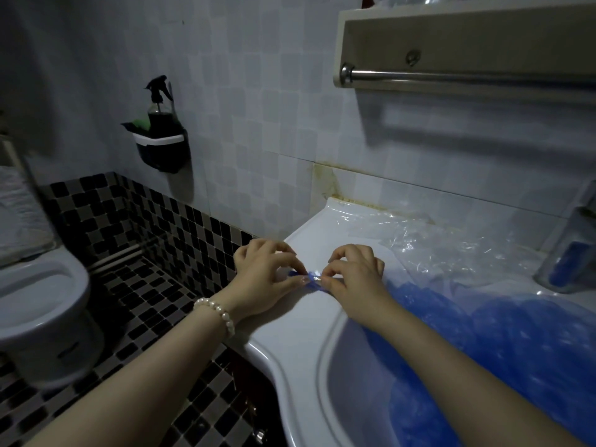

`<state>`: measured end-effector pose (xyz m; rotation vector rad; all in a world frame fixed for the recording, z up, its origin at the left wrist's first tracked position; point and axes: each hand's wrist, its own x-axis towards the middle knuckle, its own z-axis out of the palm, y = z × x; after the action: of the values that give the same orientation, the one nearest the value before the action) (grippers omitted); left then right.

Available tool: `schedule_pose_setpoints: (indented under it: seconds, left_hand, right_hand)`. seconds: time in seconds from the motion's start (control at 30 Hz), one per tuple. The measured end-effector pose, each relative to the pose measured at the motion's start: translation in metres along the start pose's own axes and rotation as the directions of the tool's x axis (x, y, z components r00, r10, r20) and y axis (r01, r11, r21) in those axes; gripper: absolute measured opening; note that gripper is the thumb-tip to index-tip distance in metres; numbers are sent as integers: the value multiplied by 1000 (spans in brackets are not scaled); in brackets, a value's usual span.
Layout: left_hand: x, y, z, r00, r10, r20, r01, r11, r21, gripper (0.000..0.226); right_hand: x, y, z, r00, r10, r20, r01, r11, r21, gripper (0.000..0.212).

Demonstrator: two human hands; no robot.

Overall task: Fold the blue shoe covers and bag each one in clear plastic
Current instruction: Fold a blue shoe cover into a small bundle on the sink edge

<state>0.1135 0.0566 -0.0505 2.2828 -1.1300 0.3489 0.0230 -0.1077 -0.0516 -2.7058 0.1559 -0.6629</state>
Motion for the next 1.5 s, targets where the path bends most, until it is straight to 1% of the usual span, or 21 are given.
schedule_pose_setpoints:
  seconds: [0.1, 0.2, 0.3, 0.43, 0.5, 0.53, 0.6, 0.67, 0.73, 0.77, 0.83, 0.87, 0.9, 0.97, 1.03, 1.07, 1.13, 1.17, 1.23, 1.43, 1.5]
  left_hand:
    - [1, 3, 0, 999, 43, 30, -45, 997, 61, 65]
    - [2, 3, -1, 994, -9, 107, 1, 997, 73, 45]
    - [4, 1, -2, 985, -49, 164, 48, 999, 13, 37]
    - [8, 1, -4, 961, -87, 263, 104, 993, -50, 16]
    - [6, 2, -4, 969, -80, 234, 86, 996, -15, 26]
    - [4, 3, -4, 978, -73, 194, 72, 997, 9, 38]
    - [0, 5, -3, 999, 11, 53, -14, 999, 51, 59]
    - [-3, 7, -2, 987, 157, -30, -153, 983, 102, 52]
    - [-5, 8, -1, 970, 237, -45, -229, 963, 145, 35]
    - [-4, 9, 0, 961, 272, -52, -260, 951, 165, 29]
    - [-2, 13, 3, 948, 312, -60, -298, 938, 176, 24]
    - [0, 17, 3, 948, 311, -62, -298, 940, 164, 23]
    - [4, 22, 3, 952, 299, -67, -288, 947, 143, 23]
    - [11, 36, 0, 975, 208, -78, -206, 978, 33, 27]
    - [17, 50, -3, 999, 40, -8, -41, 978, -205, 28]
    - [20, 57, -5, 996, -50, 72, 73, 929, -362, 24]
    - [25, 70, -8, 958, -178, 223, 281, 729, -625, 16]
    - [28, 75, -8, 935, -210, 286, 353, 626, -696, 15]
    - [35, 84, -8, 889, -233, 394, 457, 501, -735, 14]
    - [47, 97, 1, 774, -174, 609, 632, 282, -722, 19]
    - [51, 106, 9, 757, -205, 621, 653, 193, -732, 18]
  right_hand:
    - [0, 2, -1, 995, 65, 70, -68, 997, 38, 17]
    - [-5, 3, 3, 999, 36, 16, -37, 998, 45, 16]
    - [-10, 6, 3, 997, -56, -61, 62, 993, 103, 29]
    - [-7, 3, -1, 999, -37, -1, 37, 994, 99, 19]
    - [-4, 1, -1, 998, -60, 5, 59, 996, 64, 17]
    - [-4, -1, -2, 998, -68, 7, 68, 997, 47, 17]
    - [-5, -3, -4, 996, -75, 39, 75, 997, 5, 19]
    - [-6, -5, -9, 992, -80, 95, 85, 995, -43, 25]
    - [-6, -8, -15, 985, -77, 155, 87, 995, -56, 38]
    - [-6, -9, -18, 980, -65, 188, 76, 996, -49, 37]
    - [-4, -9, -26, 973, -25, 229, 22, 1000, 19, 19]
    - [-4, -8, -30, 970, 9, 242, -35, 994, 104, 15]
    - [-4, -6, -35, 968, 55, 244, -111, 968, 225, 20]
    - [-5, -3, -44, 965, 154, 210, -238, 853, 465, 23]
    - [-6, -2, -52, 961, 236, 142, -273, 760, 589, 18]
    - [-7, -2, -55, 956, 271, 116, -280, 712, 644, 14]
    - [-9, -4, -62, 942, 317, 111, -292, 608, 738, 7]
    - [-10, -3, -64, 938, 328, 111, -289, 566, 772, 6]
    - [-11, 2, -69, 928, 356, 108, -293, 521, 802, 7]
    - [-13, 21, -82, 900, 378, 216, -369, 399, 840, 8]
    - [-12, 26, -90, 902, 390, 186, -358, 433, 827, 9]
